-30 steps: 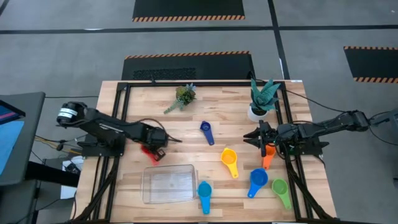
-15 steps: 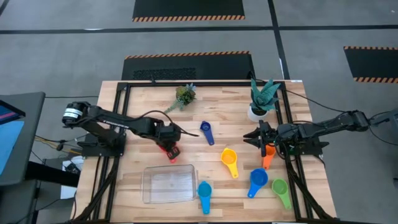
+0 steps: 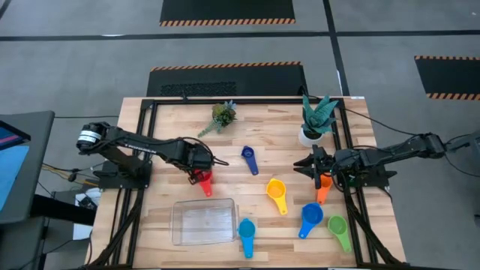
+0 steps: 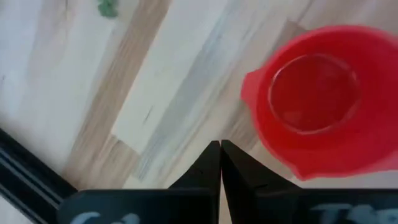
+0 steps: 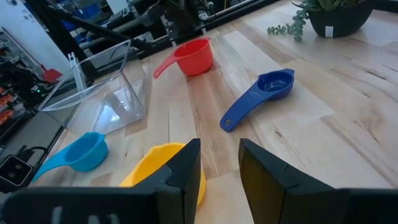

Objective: Nest measuring cups in basket
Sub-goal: Move the red measuring cup to the center of the table

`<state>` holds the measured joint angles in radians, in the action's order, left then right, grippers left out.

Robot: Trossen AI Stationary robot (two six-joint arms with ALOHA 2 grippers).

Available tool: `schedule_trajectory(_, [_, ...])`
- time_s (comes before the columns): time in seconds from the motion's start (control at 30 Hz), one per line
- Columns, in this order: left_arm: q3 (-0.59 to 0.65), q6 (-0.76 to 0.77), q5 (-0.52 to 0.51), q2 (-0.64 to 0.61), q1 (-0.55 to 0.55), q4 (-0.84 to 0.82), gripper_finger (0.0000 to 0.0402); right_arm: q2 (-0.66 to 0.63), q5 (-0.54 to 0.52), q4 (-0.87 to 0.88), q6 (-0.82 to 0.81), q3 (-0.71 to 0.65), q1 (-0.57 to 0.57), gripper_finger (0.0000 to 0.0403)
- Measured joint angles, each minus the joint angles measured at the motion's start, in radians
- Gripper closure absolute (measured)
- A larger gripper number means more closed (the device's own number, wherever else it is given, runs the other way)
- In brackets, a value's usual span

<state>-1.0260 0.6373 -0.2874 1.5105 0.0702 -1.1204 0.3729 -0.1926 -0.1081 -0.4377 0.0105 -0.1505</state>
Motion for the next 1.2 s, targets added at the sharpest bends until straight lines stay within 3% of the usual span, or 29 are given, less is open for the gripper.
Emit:
schedule_trajectory(0.37, [0.039, 0.041, 0.083, 0.070, 0.005, 0.044, 0.0401, 0.001, 0.000, 0.000, -0.007, 0.000, 0.000, 0.0269])
schedule_trajectory(0.73, [0.038, 0.076, 0.283, 0.087, 0.037, 0.181, 0.0401, 0.001, 0.000, 0.000, -0.008, 0.000, 0.000, 0.0269])
schedule_trajectory(1.2, [0.029, 0.014, 0.370, 0.087, 0.084, 0.331, 0.0401, 0.001, 0.000, 0.002, -0.008, 0.000, 0.000, 0.0270])
